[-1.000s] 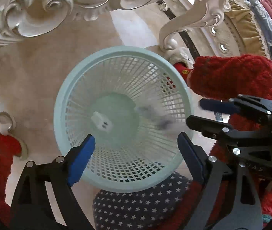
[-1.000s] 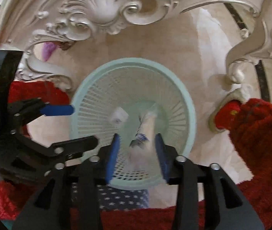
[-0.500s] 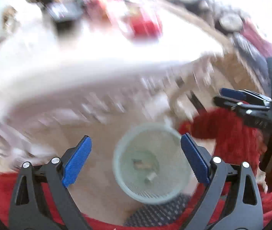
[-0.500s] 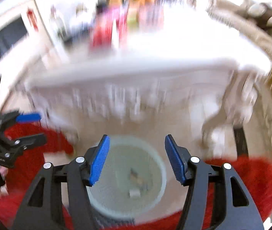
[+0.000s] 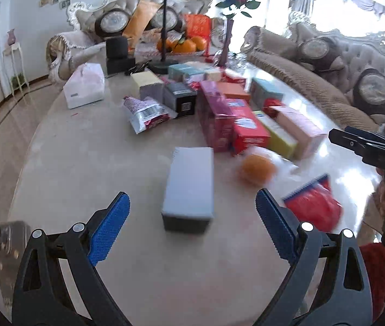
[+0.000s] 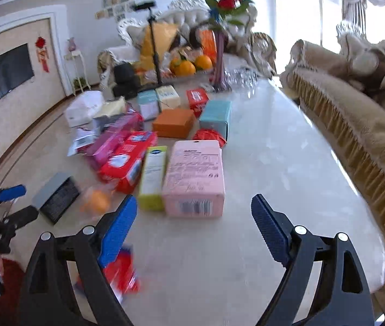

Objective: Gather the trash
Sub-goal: 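Grasp the silver box with the left tool while the right tool grasps the pink box, then carry the silver and pink boxes over the wastebasket and open both tools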

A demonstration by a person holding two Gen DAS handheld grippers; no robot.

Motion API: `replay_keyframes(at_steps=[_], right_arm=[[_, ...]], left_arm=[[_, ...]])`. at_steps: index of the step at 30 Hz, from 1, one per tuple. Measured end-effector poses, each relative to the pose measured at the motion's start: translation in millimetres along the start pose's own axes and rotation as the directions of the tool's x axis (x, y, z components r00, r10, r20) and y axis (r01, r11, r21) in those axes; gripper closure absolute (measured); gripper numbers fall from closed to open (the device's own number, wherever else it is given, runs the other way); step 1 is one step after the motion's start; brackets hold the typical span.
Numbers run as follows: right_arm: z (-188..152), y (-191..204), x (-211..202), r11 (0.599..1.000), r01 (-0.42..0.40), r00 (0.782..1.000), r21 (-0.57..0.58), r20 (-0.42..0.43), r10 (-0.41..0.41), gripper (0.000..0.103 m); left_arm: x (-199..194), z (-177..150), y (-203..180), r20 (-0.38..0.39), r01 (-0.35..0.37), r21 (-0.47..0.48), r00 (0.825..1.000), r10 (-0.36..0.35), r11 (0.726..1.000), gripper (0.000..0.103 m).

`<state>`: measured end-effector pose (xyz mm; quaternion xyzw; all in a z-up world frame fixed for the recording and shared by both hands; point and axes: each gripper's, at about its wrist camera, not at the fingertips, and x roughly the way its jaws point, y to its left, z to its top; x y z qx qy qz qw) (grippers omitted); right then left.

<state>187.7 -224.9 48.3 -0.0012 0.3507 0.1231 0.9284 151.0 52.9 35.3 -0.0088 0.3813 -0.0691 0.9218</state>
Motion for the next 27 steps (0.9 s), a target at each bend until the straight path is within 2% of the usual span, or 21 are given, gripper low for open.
replay_keyframes(at_steps=[6, 10, 15, 17, 18, 19, 20, 21, 23, 27], right_arm=[[6.1, 8.5, 29.6, 0.997, 0.037, 0.998, -0.065, -0.04, -0.039, 0.021], [10.5, 3.7, 46.6, 0.996, 0.066, 0.995, -0.065, -0.069, -0.071, 0.021], [10.0, -5.6, 62.6, 0.999, 0.038, 0.993, -0.028, -0.112, -0.041, 0.022], [9.3, -8.6, 64.9, 0.999, 0.033, 0.991, -0.012, -0.127, -0.034, 0.027], [8.5, -11.3, 64.1, 1.0, 0.014, 0.991, 0.004, -0.13, -0.013, 0.041], [8.2, -12.2, 63.7, 1.0, 0.017, 0.991, 0.01, -0.131, -0.015, 0.041], [7.2, -12.9, 62.5, 1.0, 0.028, 0.99, 0.008, -0.135, -0.027, 0.041], [6.2, -13.1, 60.2, 0.999, 0.032, 0.99, 0.004, -0.139, -0.031, 0.042], [2.7, -16.0, 51.1, 1.0, -0.002, 0.992, 0.03, -0.125, 0.006, 0.042], [-1.2, -16.9, 34.4, 0.999, 0.003, 0.995, 0.048, -0.097, 0.002, 0.042]], left_arm=[[32.9, 5.5, 6.5, -0.051, -0.007, -0.006, 0.999, 0.007, 1.0, 0.011], [41.6, 7.5, 8.4, -0.062, -0.01, -0.002, 0.998, 0.01, 1.0, 0.012], [50.1, 9.5, 7.3, -0.071, 0.005, 0.0, 0.997, -0.005, 1.0, 0.012], [53.7, 9.7, 8.7, -0.075, 0.01, -0.011, 0.997, -0.011, 1.0, 0.012], [54.5, 8.7, 9.8, -0.074, 0.016, -0.022, 0.997, -0.017, 1.0, 0.012], [55.4, 6.8, 10.5, -0.082, 0.023, -0.03, 0.996, -0.025, 0.999, 0.018], [56.5, 5.9, 10.5, -0.09, 0.03, -0.031, 0.995, -0.032, 0.999, 0.035], [55.8, 4.3, 9.9, -0.082, 0.021, -0.024, 0.996, -0.023, 0.999, 0.063], [55.1, 3.6, 9.8, -0.081, 0.017, -0.021, 0.997, -0.019, 1.0, 0.062], [45.3, 5.3, 11.1, -0.057, 0.03, -0.047, 0.998, -0.032, 0.998, 0.062]])
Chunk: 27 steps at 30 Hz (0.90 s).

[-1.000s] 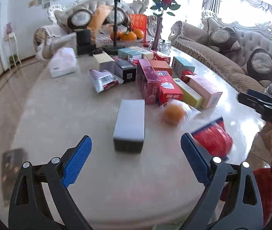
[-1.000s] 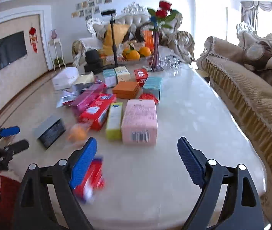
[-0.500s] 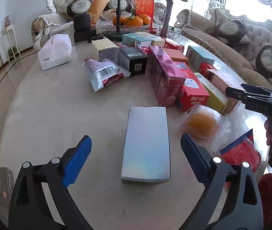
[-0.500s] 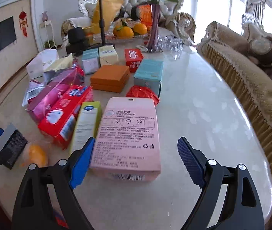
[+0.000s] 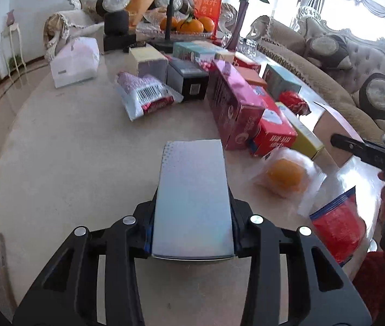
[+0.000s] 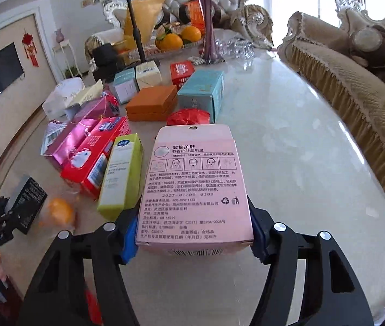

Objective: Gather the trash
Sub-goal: 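Carry the silver and pink boxes over the wastebasket and open both tools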

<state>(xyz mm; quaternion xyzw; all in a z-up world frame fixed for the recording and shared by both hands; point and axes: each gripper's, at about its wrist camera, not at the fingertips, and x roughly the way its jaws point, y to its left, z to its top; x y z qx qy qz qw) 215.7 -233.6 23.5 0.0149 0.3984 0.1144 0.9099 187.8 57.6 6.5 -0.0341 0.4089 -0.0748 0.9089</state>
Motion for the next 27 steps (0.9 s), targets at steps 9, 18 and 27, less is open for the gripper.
replay_keyframes(at_steps=[9, 18, 27], right_arm=[[-11.8, 1.7, -90.6, 0.997, -0.071, 0.987, 0.001, 0.146, 0.07, 0.042], [-124.9, 23.6, -174.3, 0.98, -0.199, 0.976, -0.001, 0.09, 0.198, 0.042], [-283.1, 40.0, -80.5, 0.971, -0.14, 0.92, 0.196, -0.336, 0.2, 0.042]], left_arm=[[-92.7, -10.9, -30.3, 0.127, 0.048, 0.105, 0.99, -0.061, 0.993, 0.062], [-141.4, -137.2, -75.6, -0.023, 0.185, 0.194, 0.983, -0.184, 0.963, 0.062], [-20.8, -268.6, -106.7, -0.444, 0.261, 0.101, 0.875, -0.192, 0.96, 0.062]])
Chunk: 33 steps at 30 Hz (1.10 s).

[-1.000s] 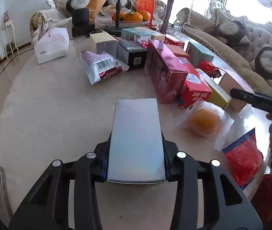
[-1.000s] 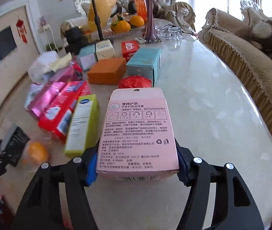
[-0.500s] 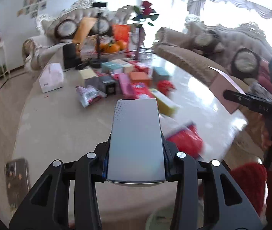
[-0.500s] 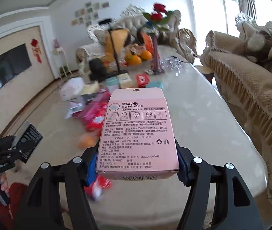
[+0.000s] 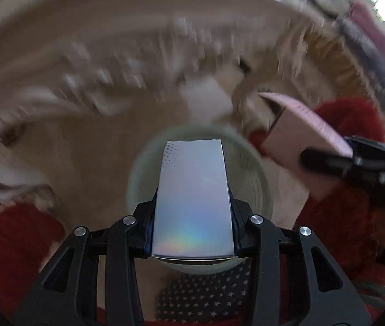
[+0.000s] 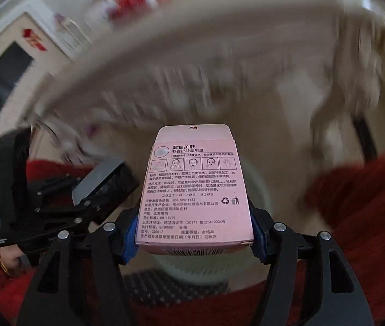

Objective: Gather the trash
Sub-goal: 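Carry the silver and pink boxes over the wastebasket and open both tools, then grasp the wrapped orange pastry with the left tool while the right tool grasps the red snack packet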

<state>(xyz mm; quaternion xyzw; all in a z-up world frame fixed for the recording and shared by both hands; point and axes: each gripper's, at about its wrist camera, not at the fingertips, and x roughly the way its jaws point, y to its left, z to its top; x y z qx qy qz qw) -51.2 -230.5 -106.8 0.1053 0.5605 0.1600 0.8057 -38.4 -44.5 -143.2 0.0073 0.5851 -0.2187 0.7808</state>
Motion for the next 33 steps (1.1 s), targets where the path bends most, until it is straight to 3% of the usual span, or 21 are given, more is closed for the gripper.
replay_keyframes(at_steps=[4, 8, 9, 12, 13, 16, 20, 23, 24, 26, 28, 29, 33], right_arm=[[-7.9, 0.0, 29.6, 1.0, 0.015, 0.996, 0.008, -0.088, -0.014, 0.042], [-8.8, 3.3, 39.9, 0.998, 0.061, 0.994, -0.024, -0.091, -0.063, 0.041], [-7.4, 3.1, 43.2, 0.998, 0.061, 0.993, -0.022, -0.096, -0.063, 0.041], [-10.0, 2.6, 50.8, 0.996, 0.082, 0.99, -0.018, -0.117, -0.084, 0.04], [-11.9, 0.0, 49.6, 0.996, 0.092, 0.988, -0.017, -0.124, -0.094, 0.039], [-12.5, 0.7, 48.7, 0.993, 0.113, 0.985, -0.02, -0.128, -0.115, 0.03], [-14.3, -3.8, 39.2, 0.992, 0.123, 0.986, -0.016, -0.109, -0.124, 0.029], [-8.2, -1.9, 17.8, 0.99, 0.141, 0.99, -0.011, -0.018, -0.141, 0.029], [-3.3, 2.1, 1.0, 0.99, 0.14, 0.989, -0.02, 0.05, -0.139, 0.029], [5.8, 10.2, -30.3, 0.993, 0.117, 0.982, -0.034, 0.156, -0.11, 0.029], [18.4, 23.5, -68.5, 0.995, 0.068, 0.958, -0.073, 0.283, -0.045, 0.029], [27.1, 33.8, -86.8, 0.992, 0.056, 0.938, -0.112, 0.348, -0.013, 0.029], [63.4, 67.9, -108.2, 0.964, 0.109, 0.881, -0.243, 0.472, 0.02, 0.029]], left_arm=[[16.9, -4.7, -14.5, -0.052, -0.004, 0.062, 0.999, 0.007, 0.998, 0.062], [27.0, -4.2, -16.9, -0.08, -0.005, 0.056, 0.997, 0.009, 0.998, 0.061], [29.9, -6.0, -13.3, -0.09, -0.005, 0.049, 0.996, 0.009, 0.999, 0.058], [37.7, -4.2, -9.0, -0.113, -0.022, 0.032, 0.993, 0.025, 0.999, 0.024], [39.5, -4.5, -8.5, -0.121, -0.024, 0.028, 0.992, 0.027, 0.999, 0.018], [41.6, -4.3, -3.7, -0.129, -0.021, 0.005, 0.991, 0.021, 1.0, 0.017], [36.5, -4.5, 6.8, -0.108, -0.025, -0.03, 0.994, 0.021, 0.999, 0.017], [17.4, -1.8, 14.2, -0.05, -0.038, -0.055, 0.998, 0.035, 0.998, 0.017], [2.0, 0.5, 18.4, -0.017, -0.034, -0.065, 0.999, 0.033, 0.997, 0.017], [-27.7, 5.4, 24.1, 0.039, -0.028, -0.081, 0.999, 0.031, 0.996, 0.017], [-70.4, 14.7, 30.1, 0.135, -0.023, -0.082, 0.99, 0.034, 0.996, 0.017], [-95.4, 24.4, 33.7, 0.196, -0.037, -0.081, 0.979, 0.052, 0.996, 0.017], [-149.8, 78.0, 47.9, 0.361, -0.085, -0.136, 0.924, 0.129, 0.987, 0.017]])
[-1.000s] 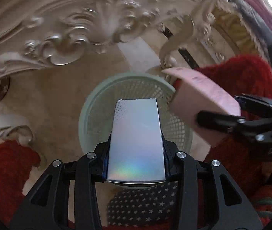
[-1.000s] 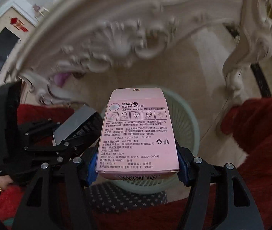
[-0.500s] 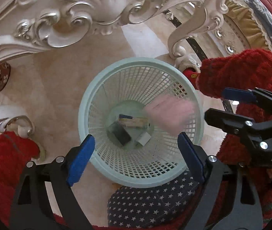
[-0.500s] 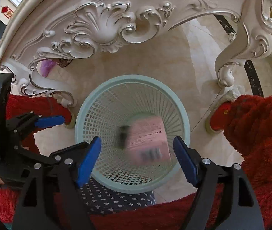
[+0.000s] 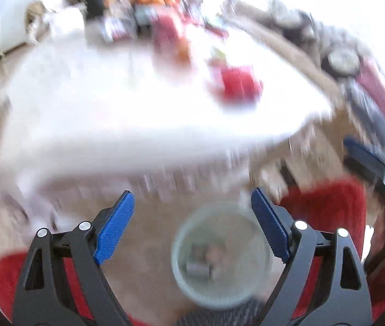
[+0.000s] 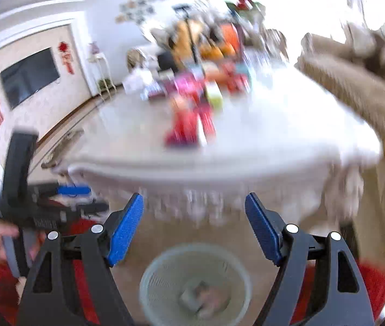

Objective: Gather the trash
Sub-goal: 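Grasp the wrapped orange pastry with the left tool while the right tool grasps the red snack packet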

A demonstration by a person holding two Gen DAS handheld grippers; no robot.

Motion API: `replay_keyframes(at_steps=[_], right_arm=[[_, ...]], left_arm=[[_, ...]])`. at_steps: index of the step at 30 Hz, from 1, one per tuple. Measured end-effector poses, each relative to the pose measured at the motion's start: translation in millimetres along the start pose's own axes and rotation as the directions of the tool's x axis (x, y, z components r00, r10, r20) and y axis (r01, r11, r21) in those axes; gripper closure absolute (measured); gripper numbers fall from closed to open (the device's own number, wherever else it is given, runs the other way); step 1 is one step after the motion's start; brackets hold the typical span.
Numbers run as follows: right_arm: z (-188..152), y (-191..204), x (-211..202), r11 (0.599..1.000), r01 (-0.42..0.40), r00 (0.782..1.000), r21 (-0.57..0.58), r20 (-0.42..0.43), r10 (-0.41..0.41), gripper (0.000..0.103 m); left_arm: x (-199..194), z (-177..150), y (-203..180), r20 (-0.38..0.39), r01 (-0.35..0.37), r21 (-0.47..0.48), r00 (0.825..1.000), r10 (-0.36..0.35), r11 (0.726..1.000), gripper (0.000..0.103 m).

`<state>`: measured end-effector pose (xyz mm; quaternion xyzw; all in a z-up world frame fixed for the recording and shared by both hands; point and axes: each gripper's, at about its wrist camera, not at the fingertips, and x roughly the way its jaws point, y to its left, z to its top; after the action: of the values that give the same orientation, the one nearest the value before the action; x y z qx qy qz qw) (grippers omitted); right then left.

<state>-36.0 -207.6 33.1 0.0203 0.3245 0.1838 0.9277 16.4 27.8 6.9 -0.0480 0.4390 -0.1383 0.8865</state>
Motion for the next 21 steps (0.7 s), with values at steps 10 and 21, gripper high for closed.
replay_keyframes(at_steps=[10, 21], right_arm=[[61.3, -1.1, 93.2, 0.999, 0.0, 1.0, -0.047, -0.026, -0.001, 0.029], [72.0, 2.1, 125.4, 0.997, -0.011, 0.998, -0.077, -0.069, 0.005, 0.03]], left_arm=[[76.4, 135.4, -17.4, 0.062, -0.063, 0.003, 0.996, 0.063, 0.998, 0.017], [139.0, 158.9, -16.9, -0.031, -0.06, 0.027, 0.998, 0.06, 0.998, 0.017]])
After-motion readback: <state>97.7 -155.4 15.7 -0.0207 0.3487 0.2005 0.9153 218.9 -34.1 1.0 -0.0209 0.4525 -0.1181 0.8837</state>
